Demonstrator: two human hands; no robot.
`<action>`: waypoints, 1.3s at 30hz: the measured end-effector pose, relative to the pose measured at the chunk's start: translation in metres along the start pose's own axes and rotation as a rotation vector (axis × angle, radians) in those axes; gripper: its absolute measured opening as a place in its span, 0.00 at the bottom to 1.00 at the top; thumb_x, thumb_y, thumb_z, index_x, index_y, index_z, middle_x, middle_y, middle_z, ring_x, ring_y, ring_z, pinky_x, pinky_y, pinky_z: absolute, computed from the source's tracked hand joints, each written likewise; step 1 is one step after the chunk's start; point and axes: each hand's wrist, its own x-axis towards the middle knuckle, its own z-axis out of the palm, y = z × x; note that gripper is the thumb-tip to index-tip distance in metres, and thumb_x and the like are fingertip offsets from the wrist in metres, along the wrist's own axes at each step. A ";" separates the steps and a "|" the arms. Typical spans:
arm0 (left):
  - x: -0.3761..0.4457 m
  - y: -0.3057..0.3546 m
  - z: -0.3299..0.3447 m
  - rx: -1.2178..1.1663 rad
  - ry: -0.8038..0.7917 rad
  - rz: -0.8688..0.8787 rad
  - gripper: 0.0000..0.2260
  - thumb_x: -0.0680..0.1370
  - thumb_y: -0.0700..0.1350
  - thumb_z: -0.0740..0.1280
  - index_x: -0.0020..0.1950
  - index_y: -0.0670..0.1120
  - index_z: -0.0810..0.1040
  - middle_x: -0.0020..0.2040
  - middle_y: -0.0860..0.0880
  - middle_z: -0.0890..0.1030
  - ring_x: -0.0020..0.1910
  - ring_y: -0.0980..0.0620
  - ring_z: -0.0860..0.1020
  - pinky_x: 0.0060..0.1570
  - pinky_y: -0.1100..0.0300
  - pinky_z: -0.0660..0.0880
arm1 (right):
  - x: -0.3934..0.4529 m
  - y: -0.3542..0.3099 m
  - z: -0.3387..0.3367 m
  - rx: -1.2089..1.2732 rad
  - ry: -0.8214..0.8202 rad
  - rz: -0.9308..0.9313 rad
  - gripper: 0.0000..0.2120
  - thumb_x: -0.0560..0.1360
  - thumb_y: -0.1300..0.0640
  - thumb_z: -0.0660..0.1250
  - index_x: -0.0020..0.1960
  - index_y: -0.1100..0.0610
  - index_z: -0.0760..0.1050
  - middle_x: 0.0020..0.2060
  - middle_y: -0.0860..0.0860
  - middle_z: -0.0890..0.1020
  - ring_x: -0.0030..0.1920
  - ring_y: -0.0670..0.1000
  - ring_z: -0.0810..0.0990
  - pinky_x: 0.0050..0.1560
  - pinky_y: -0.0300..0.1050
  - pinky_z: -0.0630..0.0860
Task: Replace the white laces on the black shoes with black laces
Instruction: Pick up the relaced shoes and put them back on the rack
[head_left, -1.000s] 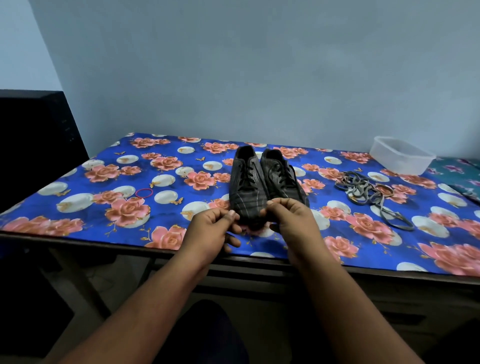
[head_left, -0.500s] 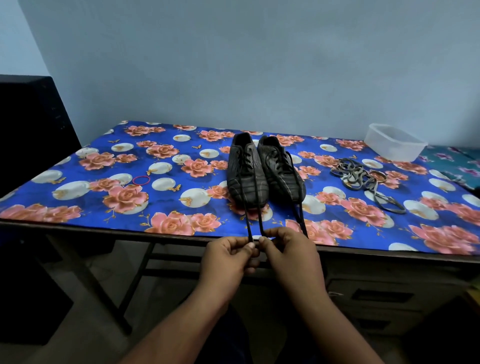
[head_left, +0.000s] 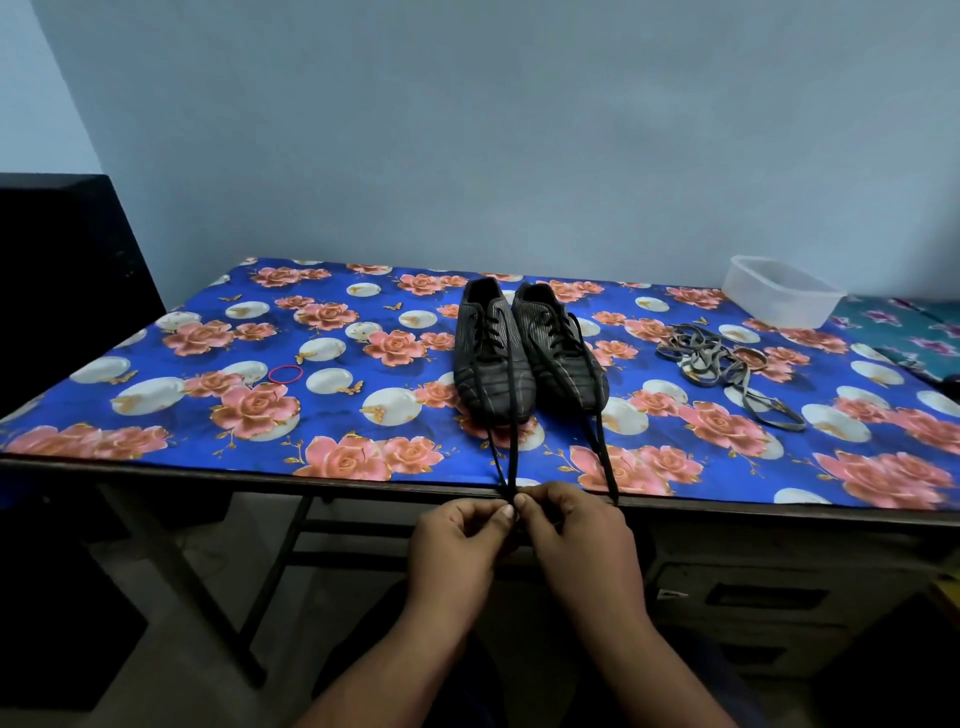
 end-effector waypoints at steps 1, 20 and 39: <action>-0.001 0.000 -0.002 0.032 -0.009 -0.004 0.04 0.78 0.37 0.72 0.46 0.42 0.86 0.40 0.42 0.86 0.39 0.47 0.84 0.42 0.54 0.81 | 0.000 0.001 -0.002 -0.002 -0.002 0.006 0.10 0.77 0.42 0.69 0.47 0.47 0.82 0.38 0.43 0.84 0.41 0.43 0.80 0.42 0.45 0.76; 0.078 0.072 -0.020 0.391 -0.096 -0.015 0.10 0.84 0.40 0.63 0.47 0.41 0.83 0.40 0.43 0.83 0.29 0.51 0.76 0.28 0.60 0.73 | 0.059 -0.047 0.005 -0.488 -0.128 -0.179 0.13 0.81 0.44 0.58 0.53 0.49 0.78 0.50 0.49 0.82 0.56 0.55 0.75 0.52 0.52 0.68; 0.107 0.098 -0.009 0.128 -0.135 0.004 0.09 0.82 0.44 0.68 0.48 0.40 0.82 0.34 0.48 0.79 0.24 0.55 0.74 0.22 0.63 0.63 | 0.133 -0.024 -0.046 -0.641 -0.074 -0.612 0.18 0.77 0.41 0.52 0.44 0.48 0.76 0.42 0.46 0.81 0.49 0.54 0.77 0.46 0.51 0.70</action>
